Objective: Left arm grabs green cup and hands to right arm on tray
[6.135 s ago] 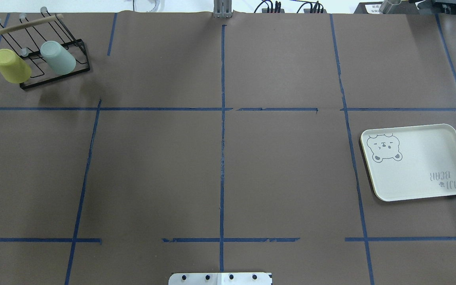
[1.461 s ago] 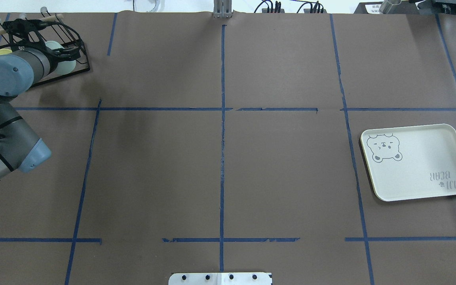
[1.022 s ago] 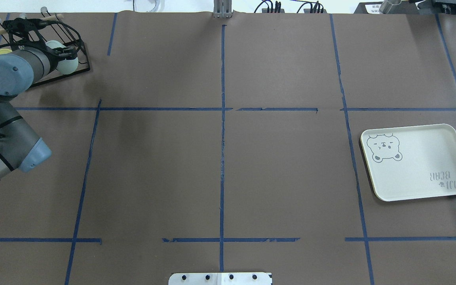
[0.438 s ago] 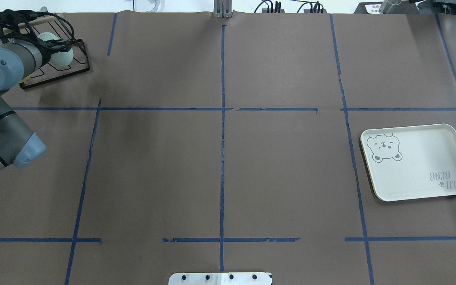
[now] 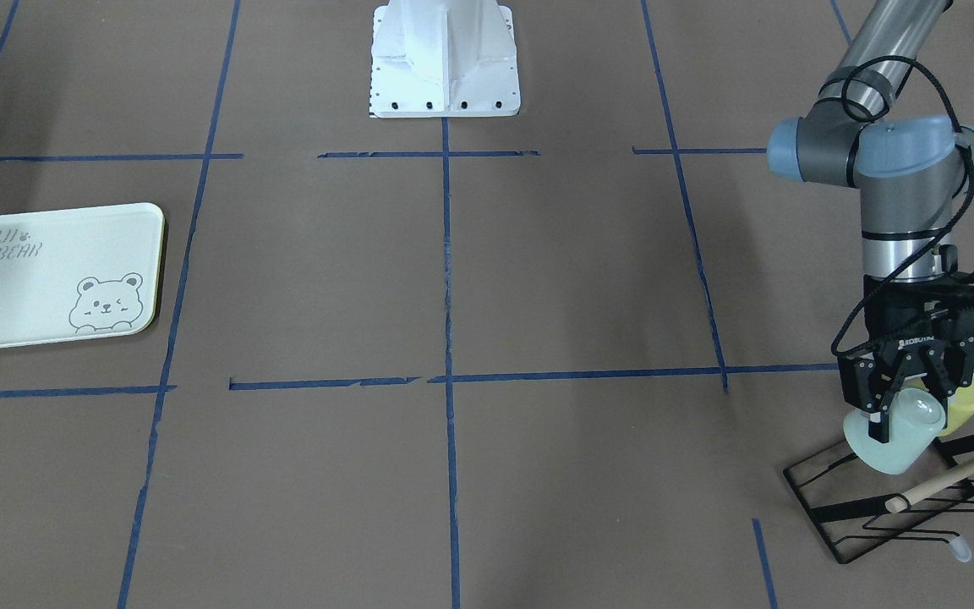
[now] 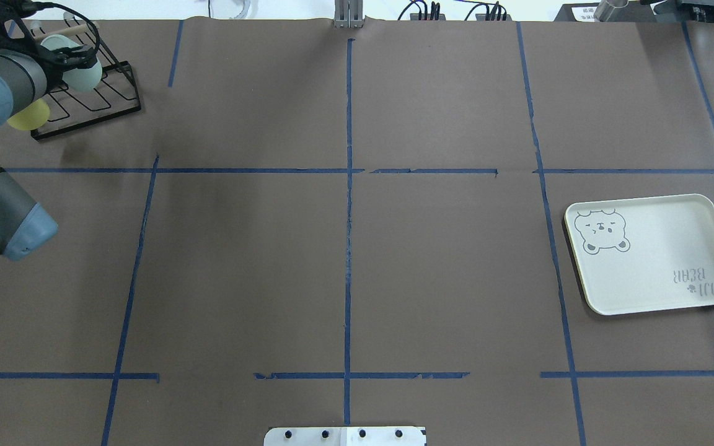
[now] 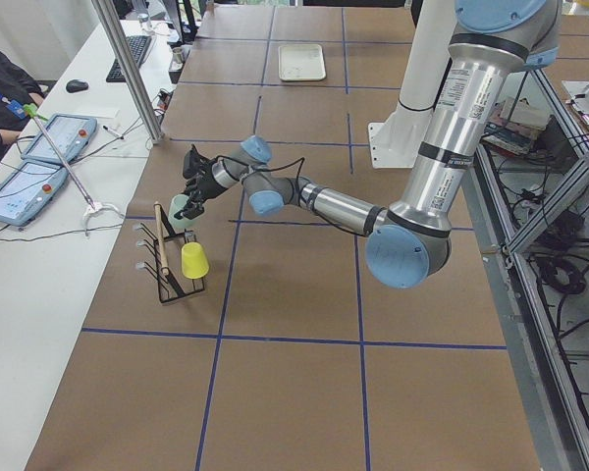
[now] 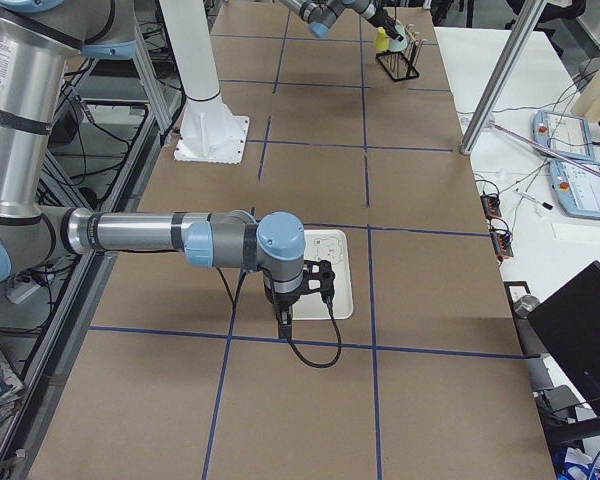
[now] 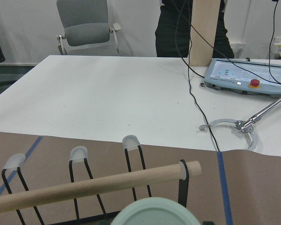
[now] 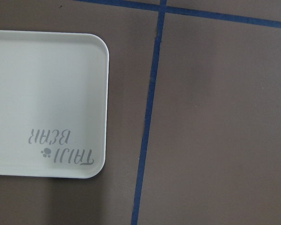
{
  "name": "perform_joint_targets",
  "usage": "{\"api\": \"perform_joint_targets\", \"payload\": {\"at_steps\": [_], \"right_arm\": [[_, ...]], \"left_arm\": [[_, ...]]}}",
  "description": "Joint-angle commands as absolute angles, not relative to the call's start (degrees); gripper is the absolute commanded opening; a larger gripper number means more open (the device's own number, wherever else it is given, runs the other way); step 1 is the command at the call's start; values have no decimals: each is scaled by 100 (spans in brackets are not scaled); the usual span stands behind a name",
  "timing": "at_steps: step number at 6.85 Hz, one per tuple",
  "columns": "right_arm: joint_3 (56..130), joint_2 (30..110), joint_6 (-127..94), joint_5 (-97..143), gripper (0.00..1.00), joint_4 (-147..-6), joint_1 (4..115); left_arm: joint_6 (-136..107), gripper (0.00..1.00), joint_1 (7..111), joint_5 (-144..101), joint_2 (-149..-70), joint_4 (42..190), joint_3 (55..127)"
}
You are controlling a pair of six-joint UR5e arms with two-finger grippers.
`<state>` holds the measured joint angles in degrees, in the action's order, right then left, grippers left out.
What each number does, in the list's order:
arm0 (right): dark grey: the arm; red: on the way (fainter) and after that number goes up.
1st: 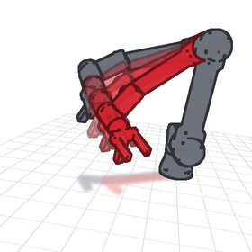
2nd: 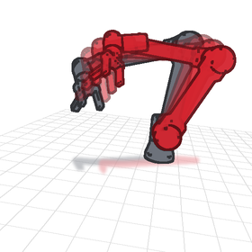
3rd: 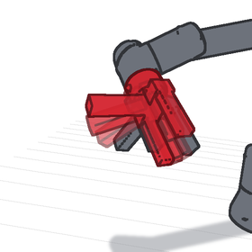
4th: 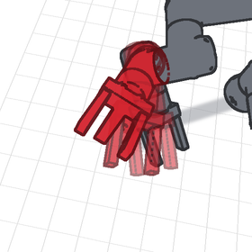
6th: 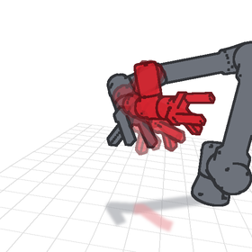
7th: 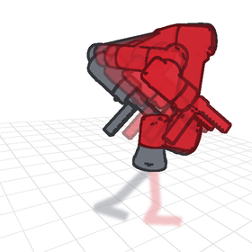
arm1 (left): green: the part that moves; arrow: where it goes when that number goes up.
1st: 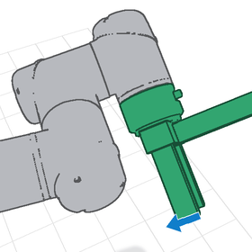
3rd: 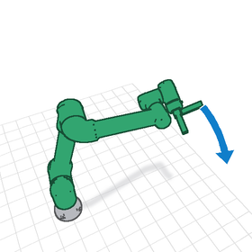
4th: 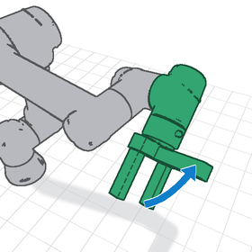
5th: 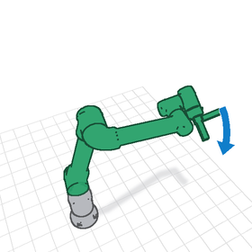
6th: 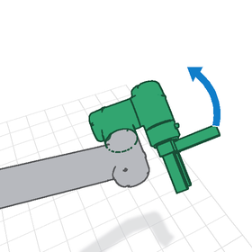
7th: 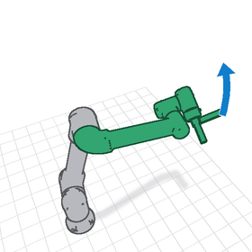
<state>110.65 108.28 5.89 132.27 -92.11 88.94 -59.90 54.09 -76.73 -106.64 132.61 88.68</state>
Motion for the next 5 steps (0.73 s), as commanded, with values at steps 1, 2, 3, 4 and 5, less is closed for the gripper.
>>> {"api": "perform_joint_targets", "payload": {"at_steps": [1,2,3,4,5], "right_arm": [[11065,10828,589,13228,100,-9211,8895],[11065,10819,589,13228,100,-9211,8895],[11074,10767,571,13236,100,-9211,8895],[11144,10514,571,13262,100,-9185,8886],[11223,10294,545,13306,100,-9115,8825]], "left_arm": [[-5941,38,5467,-7664,-10276,13184,9480],[-5933,38,5467,-7681,-10100,13184,9753],[-5976,38,5467,-7708,-10090,13192,9939],[-6446,38,5423,-7725,-10133,13218,10019],[-7173,38,5379,-7743,-10177,13210,10098]]}}
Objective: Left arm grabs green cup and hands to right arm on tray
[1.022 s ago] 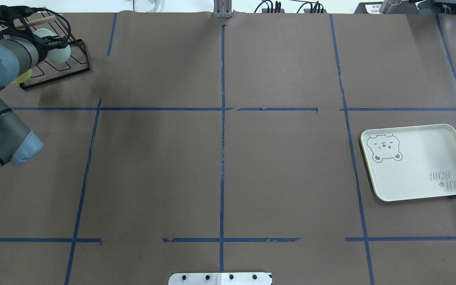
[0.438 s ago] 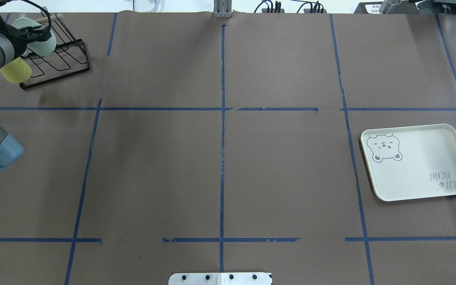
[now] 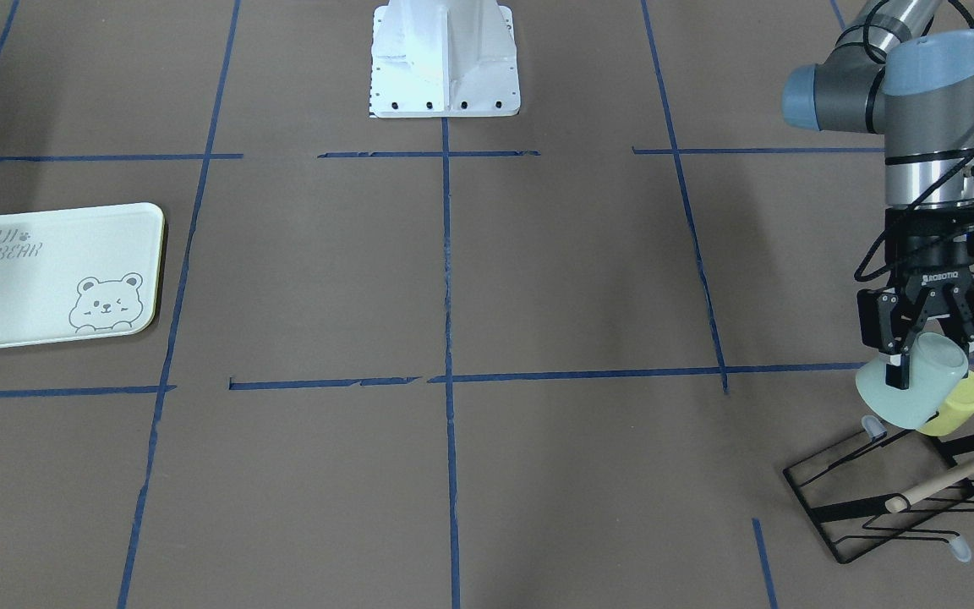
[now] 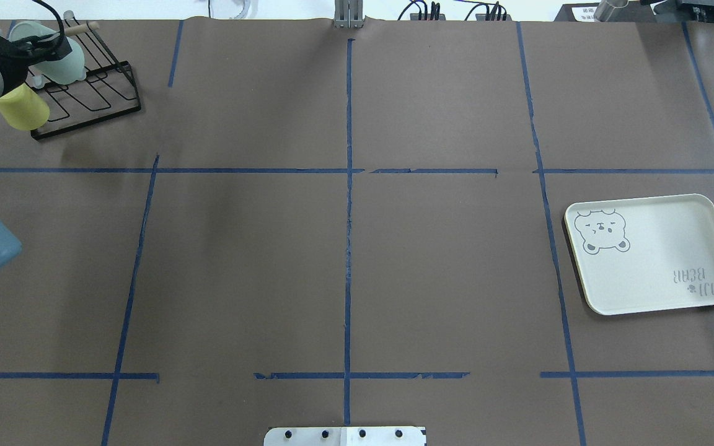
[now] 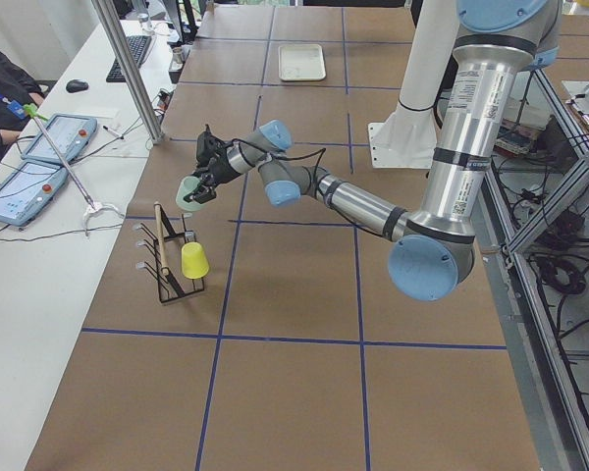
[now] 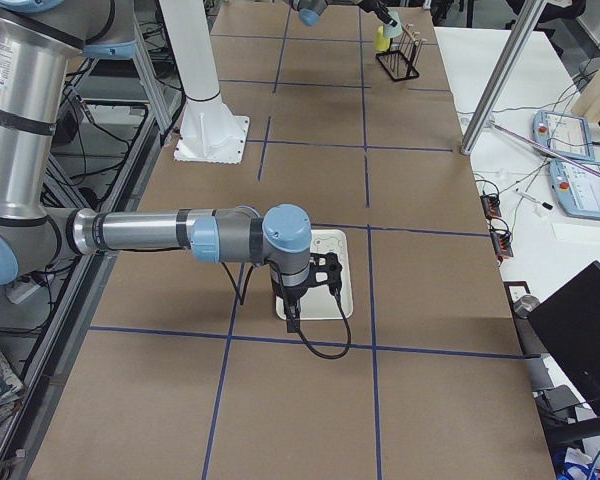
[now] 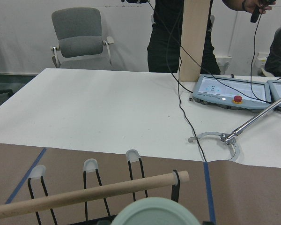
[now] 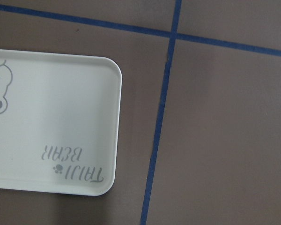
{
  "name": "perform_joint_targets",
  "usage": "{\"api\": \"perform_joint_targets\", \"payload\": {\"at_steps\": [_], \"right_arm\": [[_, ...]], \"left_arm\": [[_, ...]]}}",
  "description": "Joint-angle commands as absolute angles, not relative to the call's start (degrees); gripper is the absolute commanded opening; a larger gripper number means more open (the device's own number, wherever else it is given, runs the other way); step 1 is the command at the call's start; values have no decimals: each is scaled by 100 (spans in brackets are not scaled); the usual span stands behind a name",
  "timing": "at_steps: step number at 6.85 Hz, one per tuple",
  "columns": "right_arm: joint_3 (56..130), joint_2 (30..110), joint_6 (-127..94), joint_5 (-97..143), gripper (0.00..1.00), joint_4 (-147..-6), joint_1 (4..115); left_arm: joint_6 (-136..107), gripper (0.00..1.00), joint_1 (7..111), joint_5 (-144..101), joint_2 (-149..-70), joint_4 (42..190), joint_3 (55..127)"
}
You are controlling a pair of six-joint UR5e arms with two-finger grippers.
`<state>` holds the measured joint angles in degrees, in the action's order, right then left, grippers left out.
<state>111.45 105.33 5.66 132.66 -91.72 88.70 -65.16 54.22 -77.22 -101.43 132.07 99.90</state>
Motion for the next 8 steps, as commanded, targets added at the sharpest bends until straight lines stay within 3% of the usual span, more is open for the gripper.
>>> {"api": "perform_joint_targets", "payload": {"at_steps": [1,5,6,8], "right_arm": [[11232,10275,266,13524,100,-9027,8633],[11198,10214,-4302,13782,100,-5494,7345],[11084,9908,-5098,13929,100,-4928,7113],[11048,9450,-5937,14779,100,-4397,6926]], "left_arm": [[-7598,38,5187,-7787,-10239,13193,10255],[-9664,40,4045,-7805,-10888,13245,10301],[-10173,46,3912,-7935,-11098,13263,10301],[-11035,46,3412,-7989,-11408,13899,10283]]}}
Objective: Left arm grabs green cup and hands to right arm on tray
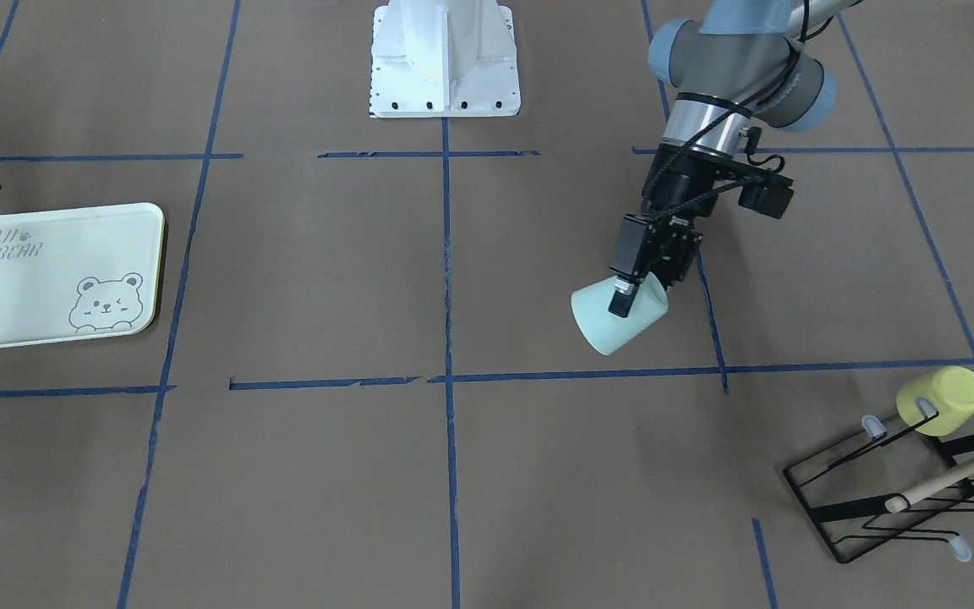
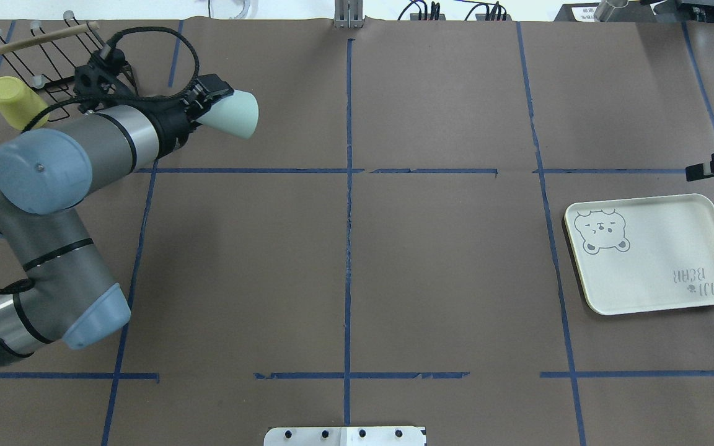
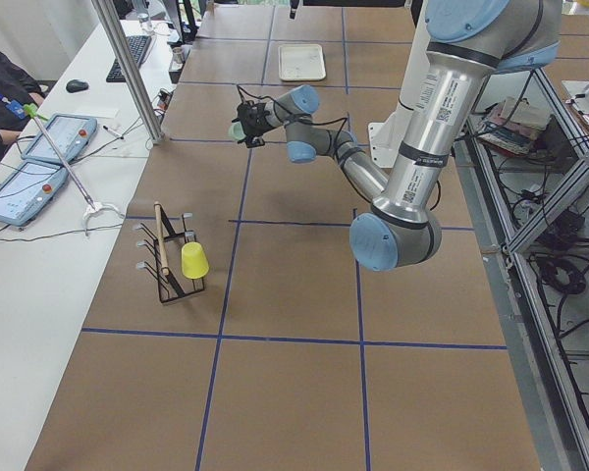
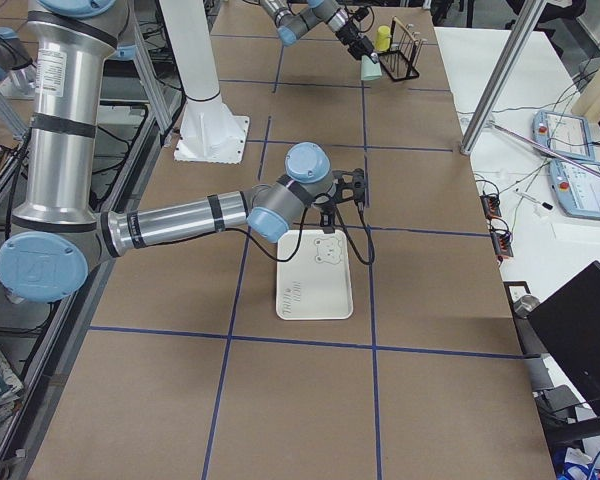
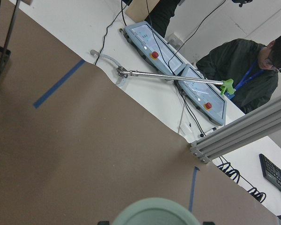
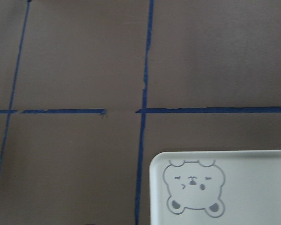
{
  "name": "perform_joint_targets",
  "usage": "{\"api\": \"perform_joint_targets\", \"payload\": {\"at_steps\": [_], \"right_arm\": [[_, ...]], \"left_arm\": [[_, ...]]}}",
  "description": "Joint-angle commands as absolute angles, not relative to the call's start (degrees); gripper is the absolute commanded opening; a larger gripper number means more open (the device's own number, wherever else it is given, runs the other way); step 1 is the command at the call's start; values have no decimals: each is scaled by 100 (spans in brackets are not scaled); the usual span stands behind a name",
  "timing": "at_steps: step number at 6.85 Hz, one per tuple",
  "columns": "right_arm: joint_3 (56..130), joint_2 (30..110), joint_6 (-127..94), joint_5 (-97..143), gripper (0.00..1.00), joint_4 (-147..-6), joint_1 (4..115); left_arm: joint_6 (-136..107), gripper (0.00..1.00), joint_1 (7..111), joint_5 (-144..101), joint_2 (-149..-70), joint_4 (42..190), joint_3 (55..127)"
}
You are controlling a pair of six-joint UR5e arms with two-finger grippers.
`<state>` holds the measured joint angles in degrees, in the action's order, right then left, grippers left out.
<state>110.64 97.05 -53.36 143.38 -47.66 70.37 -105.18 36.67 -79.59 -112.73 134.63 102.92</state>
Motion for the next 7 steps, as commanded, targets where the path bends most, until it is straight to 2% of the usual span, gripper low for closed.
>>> {"api": "perform_joint_targets", "payload": {"at_steps": [1,4,7], "right_arm": [[11065,9335,-6611,14861,100,-3855,6830],[11057,8660,-9237,14740,100,-1949,6269],[11022,8525,-11149,12226,100,318,4375]], "left_arm": [[-11230,46,3193,-7981,-11399,14418,10266],[-11232,46,2709,-7989,-11373,16034,10152],[-11548,45,2452,-7989,-11321,17178,10178]]}}
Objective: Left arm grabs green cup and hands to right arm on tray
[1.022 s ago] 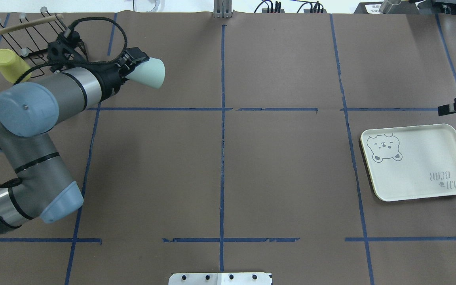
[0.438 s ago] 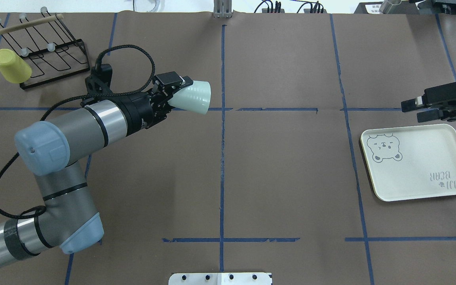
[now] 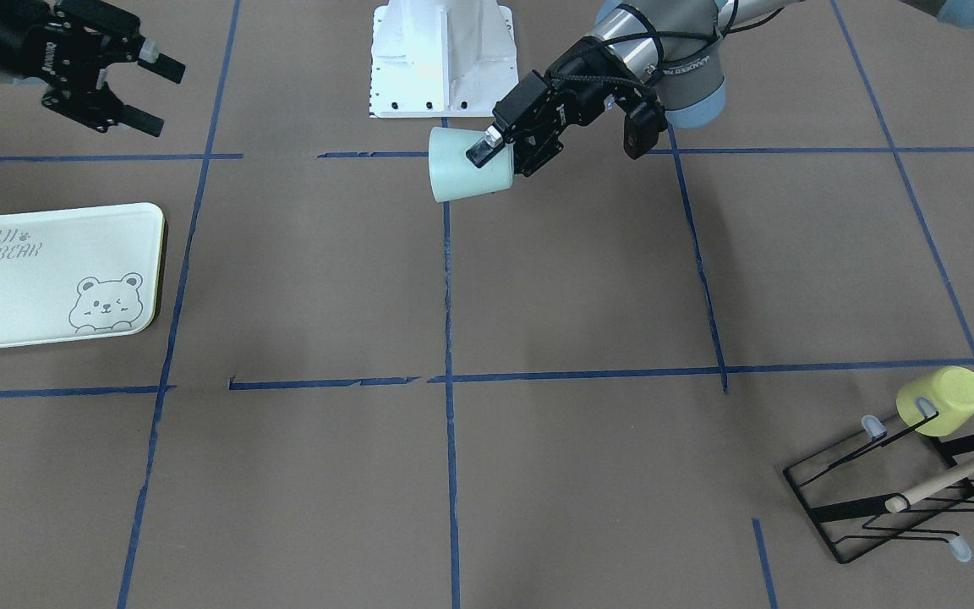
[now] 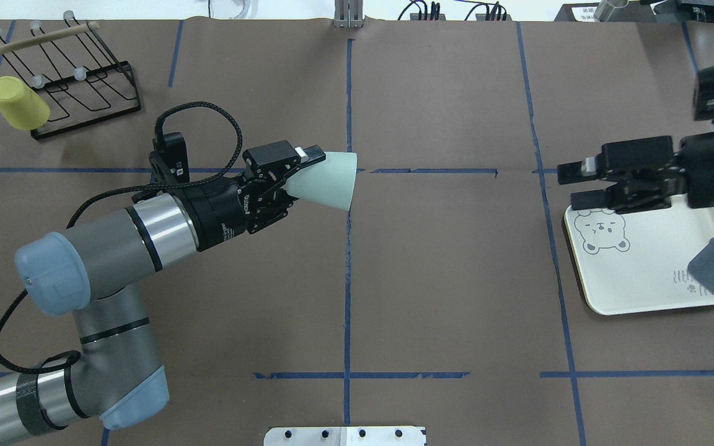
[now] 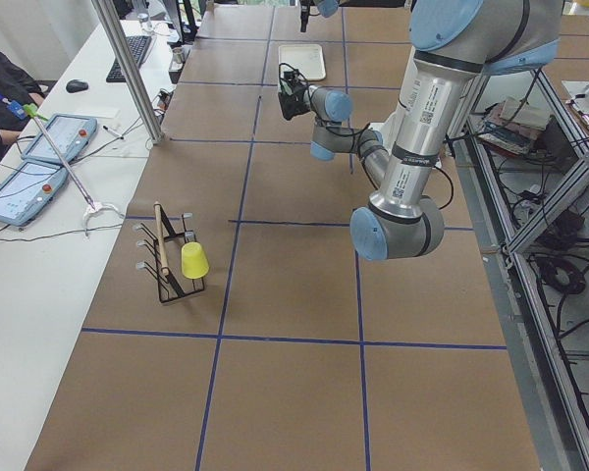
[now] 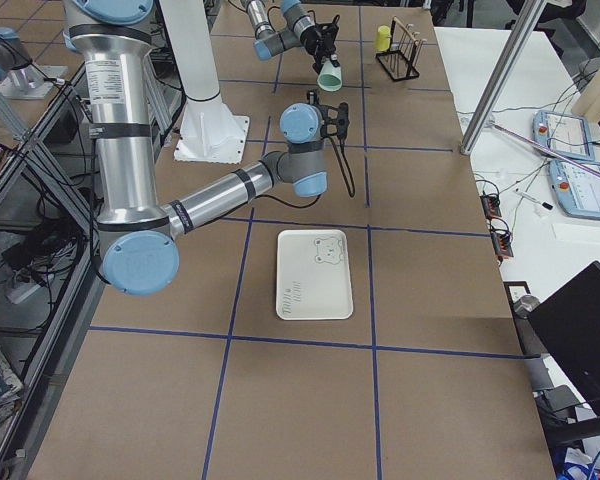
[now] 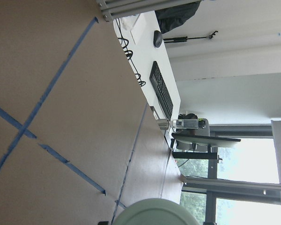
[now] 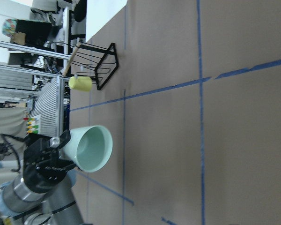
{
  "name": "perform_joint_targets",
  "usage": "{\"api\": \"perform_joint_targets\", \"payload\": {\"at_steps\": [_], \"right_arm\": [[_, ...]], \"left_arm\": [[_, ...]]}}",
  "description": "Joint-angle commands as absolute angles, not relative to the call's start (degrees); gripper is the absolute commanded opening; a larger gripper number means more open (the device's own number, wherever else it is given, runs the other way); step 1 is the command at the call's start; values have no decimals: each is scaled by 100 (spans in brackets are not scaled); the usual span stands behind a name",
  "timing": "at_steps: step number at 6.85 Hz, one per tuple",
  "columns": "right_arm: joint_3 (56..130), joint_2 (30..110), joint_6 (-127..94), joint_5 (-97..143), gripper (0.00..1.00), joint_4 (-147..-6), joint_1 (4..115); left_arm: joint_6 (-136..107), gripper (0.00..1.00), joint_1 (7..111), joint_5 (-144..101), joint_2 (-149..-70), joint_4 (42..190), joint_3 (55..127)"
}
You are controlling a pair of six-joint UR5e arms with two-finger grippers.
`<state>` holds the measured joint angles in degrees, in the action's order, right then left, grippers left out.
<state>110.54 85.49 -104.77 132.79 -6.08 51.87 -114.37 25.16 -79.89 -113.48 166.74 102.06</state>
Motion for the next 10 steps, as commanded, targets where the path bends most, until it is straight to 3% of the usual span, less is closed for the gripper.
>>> {"api": "perform_joint_targets", "payload": {"at_steps": [1,4,10], "right_arm": [[11021,8508,-11188,11529,100,490,3794],[10855,7831,-11171,10357,100,483,2700],[10582,7374,-11171,10011,100,404,2566]], "left_arm": [[-11549,45,2435,-7989,-11268,17452,10160],[-11523,45,2180,-8191,-11172,17701,10134],[-11522,45,1829,-8191,-11127,17719,10143]]}}
